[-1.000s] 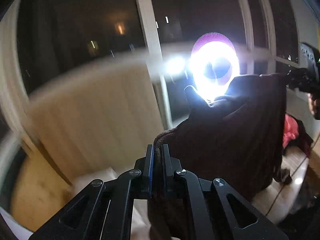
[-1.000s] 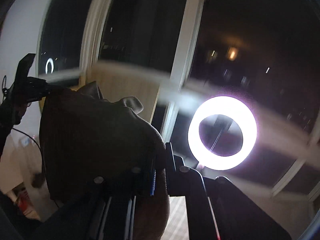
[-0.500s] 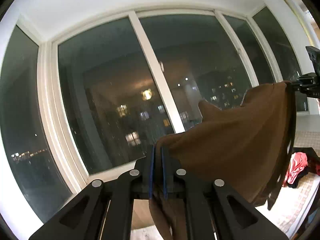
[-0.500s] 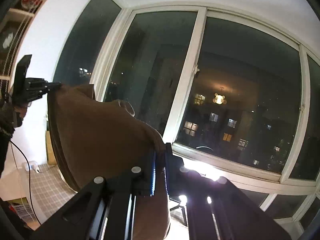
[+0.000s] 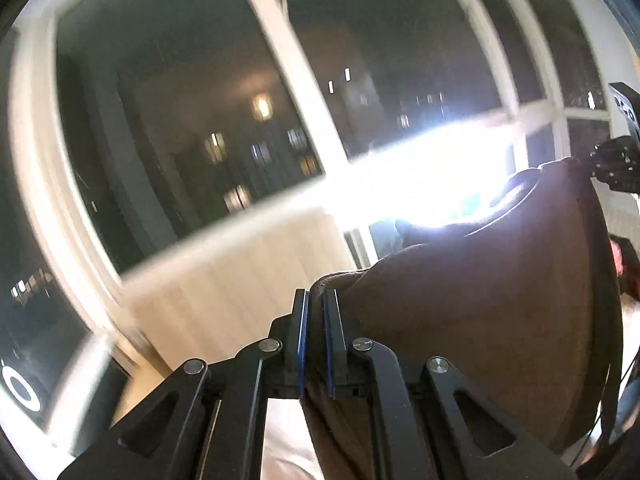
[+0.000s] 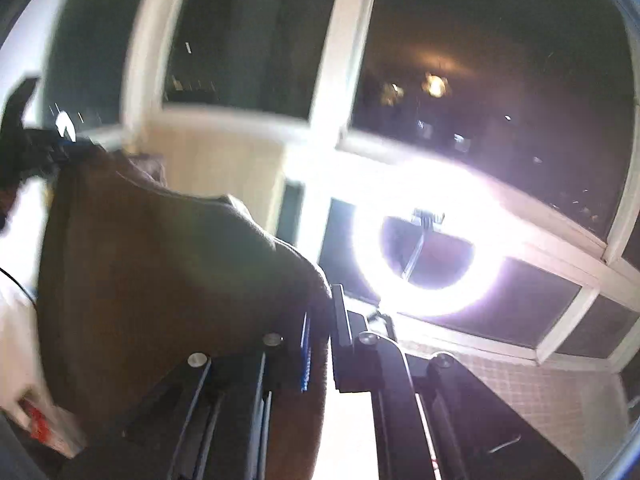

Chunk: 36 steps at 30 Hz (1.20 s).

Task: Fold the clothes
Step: 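Hold the brown garment up with both grippers and shake it flat, then lower the brown garment onto the bed with both grippers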

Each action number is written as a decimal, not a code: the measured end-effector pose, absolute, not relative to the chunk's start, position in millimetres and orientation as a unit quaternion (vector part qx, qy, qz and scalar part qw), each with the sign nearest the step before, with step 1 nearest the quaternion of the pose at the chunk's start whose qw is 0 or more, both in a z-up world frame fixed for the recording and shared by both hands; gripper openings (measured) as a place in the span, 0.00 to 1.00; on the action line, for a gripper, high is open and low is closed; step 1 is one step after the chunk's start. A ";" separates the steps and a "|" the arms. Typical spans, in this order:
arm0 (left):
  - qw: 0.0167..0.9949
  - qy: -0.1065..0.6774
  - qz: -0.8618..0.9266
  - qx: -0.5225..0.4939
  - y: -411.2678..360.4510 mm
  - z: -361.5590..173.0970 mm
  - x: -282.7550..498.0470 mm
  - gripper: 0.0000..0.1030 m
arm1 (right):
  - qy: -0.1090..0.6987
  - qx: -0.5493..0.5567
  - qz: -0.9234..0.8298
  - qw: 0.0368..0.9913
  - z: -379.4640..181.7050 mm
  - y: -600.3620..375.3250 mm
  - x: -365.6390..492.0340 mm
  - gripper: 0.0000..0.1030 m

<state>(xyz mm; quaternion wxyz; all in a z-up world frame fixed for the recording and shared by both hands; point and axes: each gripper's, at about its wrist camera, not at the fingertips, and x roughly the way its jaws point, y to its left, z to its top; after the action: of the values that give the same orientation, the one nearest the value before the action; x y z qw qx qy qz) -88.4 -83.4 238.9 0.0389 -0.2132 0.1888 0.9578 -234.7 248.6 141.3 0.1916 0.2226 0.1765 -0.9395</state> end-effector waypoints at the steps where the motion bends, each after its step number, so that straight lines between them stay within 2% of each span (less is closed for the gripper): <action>1: 0.036 0.190 0.953 -0.233 -83.8 219.9 -111.7 0.06 | 0.191 0.233 -0.937 0.178 119.6 239.3 -255.7 0.07; 4: 0.020 0.197 0.937 -0.287 -84.8 154.7 -187.8 0.06 | 0.235 0.258 -0.926 0.146 57.8 211.5 -311.3 0.07; 7: 0.008 0.194 0.919 -0.344 -84.4 80.7 -258.0 0.07 | 0.285 0.326 -0.892 0.127 -21.4 181.4 -372.1 0.17; 8: 0.010 0.183 0.908 -0.377 -86.1 48.4 -279.8 0.10 | 0.291 0.352 -0.881 0.126 -43.2 176.5 -385.8 0.17; 12: 0.002 0.169 0.866 -0.471 -95.1 -39.8 -315.9 0.10 | 0.266 0.404 -0.865 0.134 -79.7 189.0 -388.4 0.18; 13: 0.005 0.167 0.867 -0.470 -98.8 -36.2 -305.4 0.10 | 0.256 0.409 -0.865 0.137 -74.4 195.5 -381.0 0.25; 14: 0.009 0.164 0.868 -0.469 -102.5 -32.6 -294.8 0.10 | 0.242 0.416 -0.865 0.140 -70.6 205.2 -374.8 0.39; 16: 0.016 0.160 0.870 -0.466 -109.8 -25.4 -273.7 0.10 | 0.204 0.431 -0.866 0.150 -63.3 233.8 -347.3 0.45; 19: 0.036 0.151 0.875 -0.458 -133.8 -3.1 -239.4 0.11 | 0.154 0.472 -0.852 0.167 -74.0 277.0 -292.6 0.45; 22: 0.053 0.137 0.872 -0.466 -154.8 18.0 -170.6 0.12 | 0.073 0.523 -0.829 0.183 -91.7 312.5 -229.0 0.45; 24: 0.066 0.122 0.865 -0.483 -162.6 18.3 -130.5 0.22 | 0.031 0.549 -0.814 0.185 -109.4 322.3 -189.8 0.45; 26: 0.066 0.105 0.854 -0.505 -169.2 5.5 -99.4 0.29 | 0.032 0.560 -0.808 0.181 -129.4 315.6 -163.3 0.45; 31: 0.063 0.042 0.831 -0.550 -180.2 -47.9 -55.3 0.27 | -0.009 0.590 -0.784 0.195 -161.3 296.9 -123.8 0.45; 33: 0.069 0.035 0.825 -0.560 -177.4 -67.3 -51.5 0.27 | 0.018 0.587 -0.789 0.180 -165.3 292.4 -113.2 0.45; 36: 0.054 0.044 0.813 -0.578 -176.1 -95.1 -57.5 0.27 | 0.017 0.596 -0.783 0.174 -171.7 290.9 -113.6 0.45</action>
<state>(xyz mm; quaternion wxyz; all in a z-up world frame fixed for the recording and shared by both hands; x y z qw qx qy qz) -57.5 -176.1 -95.1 0.0545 -0.5779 0.0440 0.8131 -113.6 290.9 -171.7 0.1744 0.5963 0.0174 -0.7834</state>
